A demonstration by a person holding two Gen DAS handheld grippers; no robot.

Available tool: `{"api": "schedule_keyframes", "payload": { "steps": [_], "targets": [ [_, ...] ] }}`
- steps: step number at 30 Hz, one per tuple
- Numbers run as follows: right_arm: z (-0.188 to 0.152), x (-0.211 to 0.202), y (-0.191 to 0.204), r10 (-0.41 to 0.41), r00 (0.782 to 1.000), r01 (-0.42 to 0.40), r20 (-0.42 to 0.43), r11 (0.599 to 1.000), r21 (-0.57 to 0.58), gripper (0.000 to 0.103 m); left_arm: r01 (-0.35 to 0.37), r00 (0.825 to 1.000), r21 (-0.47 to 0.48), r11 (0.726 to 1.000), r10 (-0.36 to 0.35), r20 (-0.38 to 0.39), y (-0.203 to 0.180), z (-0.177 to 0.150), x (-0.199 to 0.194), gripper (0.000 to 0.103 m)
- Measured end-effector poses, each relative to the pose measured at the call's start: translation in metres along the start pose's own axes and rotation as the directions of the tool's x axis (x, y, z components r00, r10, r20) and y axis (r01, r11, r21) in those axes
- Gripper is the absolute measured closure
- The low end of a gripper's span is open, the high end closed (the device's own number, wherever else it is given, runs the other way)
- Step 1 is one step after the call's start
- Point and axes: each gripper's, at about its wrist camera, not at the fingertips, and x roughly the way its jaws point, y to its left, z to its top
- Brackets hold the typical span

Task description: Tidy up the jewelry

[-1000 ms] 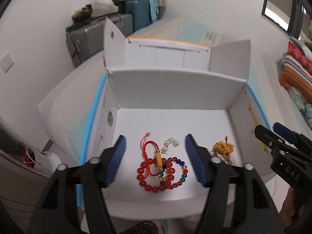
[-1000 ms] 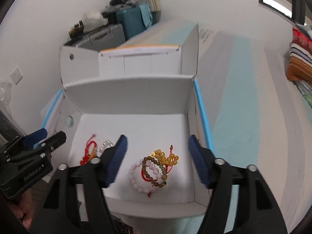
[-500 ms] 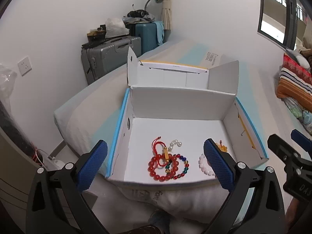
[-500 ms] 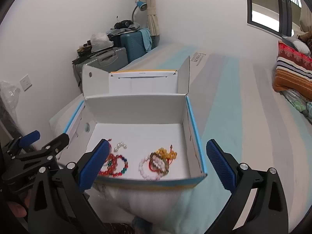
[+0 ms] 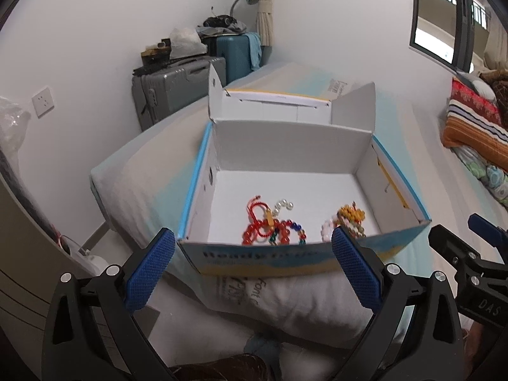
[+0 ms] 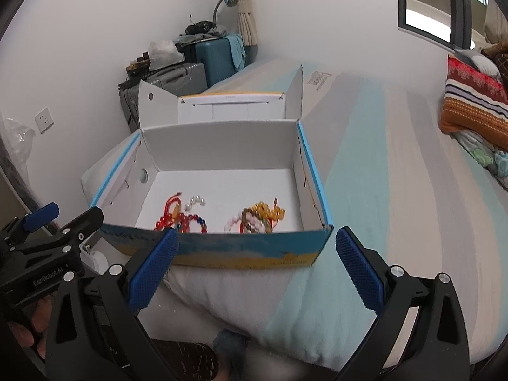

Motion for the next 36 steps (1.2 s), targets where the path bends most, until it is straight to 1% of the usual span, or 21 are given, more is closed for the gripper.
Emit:
{"api": "schedule_keyframes", "payload": {
  "steps": [7, 19, 31, 36],
  "targets": [
    [-0.0025, -0.0016, -0.0011, -0.006, 1.0, 0.006, -0.007, 1.0, 0.001, 0.008, -0.003, 1.0, -0.002, 1.0, 0.003, -0.009, -0.0022, -0.0044, 0.0, 0.006],
    [-0.0011, -0.0011, -0.0033, -0.014, 1.0, 0.014, -0.01, 1.0, -0.003, 0.008, 0.01, 1.0, 0.004, 1.0, -0.01, -0.016, -0.003, -0.0024, -0.0013, 0.006],
    [-0.0014, -0.0019, -0.0048, -0.014, 1.0, 0.014, -0.011, 1.0, -0.001, 0.008, 0.006, 1.0, 0.006, 1.0, -0.006, -0.01, -0.0044, -0.0021, -0.0035, 0.006],
    [-0.0014, -0.0018, -0.0042, -0.015, 1.0, 0.015, -0.011, 1.0, -0.003, 0.008, 0.017, 1.0, -0.005, 1.0, -0.017, -0.015, -0.0044, -0.0009, -0.0034, 0.006]
  ]
}}
